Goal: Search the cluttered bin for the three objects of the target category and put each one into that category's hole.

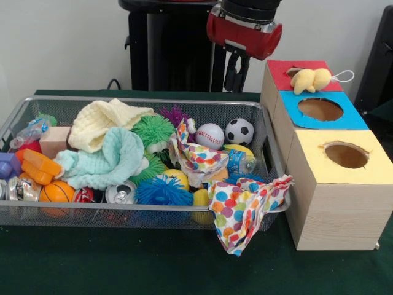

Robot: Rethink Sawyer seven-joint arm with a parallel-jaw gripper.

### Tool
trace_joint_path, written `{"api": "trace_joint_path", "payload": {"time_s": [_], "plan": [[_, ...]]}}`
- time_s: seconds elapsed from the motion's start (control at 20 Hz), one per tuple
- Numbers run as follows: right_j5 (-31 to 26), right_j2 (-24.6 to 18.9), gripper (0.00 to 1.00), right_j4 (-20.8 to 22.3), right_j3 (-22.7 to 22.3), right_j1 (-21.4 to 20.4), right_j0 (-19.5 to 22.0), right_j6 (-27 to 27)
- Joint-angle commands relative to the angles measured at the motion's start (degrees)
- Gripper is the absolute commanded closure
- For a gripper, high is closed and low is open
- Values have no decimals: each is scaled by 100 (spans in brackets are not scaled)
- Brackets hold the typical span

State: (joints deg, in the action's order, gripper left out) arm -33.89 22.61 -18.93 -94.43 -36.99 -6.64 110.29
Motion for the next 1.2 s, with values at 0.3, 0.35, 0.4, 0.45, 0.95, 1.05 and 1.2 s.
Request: {"api": "trace_joint_path", "payload": {"time_s": [0.3,0.35,0.4,0.45,0.95,1.05,1.2], "plan": [[-613,-530,100,865,343,-444,339,-213],[-734,-535,100,890,452,-442,339,-163],[-901,-524,100,912,592,-433,325,-94],[-1092,-550,100,910,731,-431,334,-36],[-2055,-905,100,711,1413,-444,347,299],[-1943,-975,100,639,1405,-381,302,431],[-1839,-1040,100,591,1436,-289,235,605]]}}
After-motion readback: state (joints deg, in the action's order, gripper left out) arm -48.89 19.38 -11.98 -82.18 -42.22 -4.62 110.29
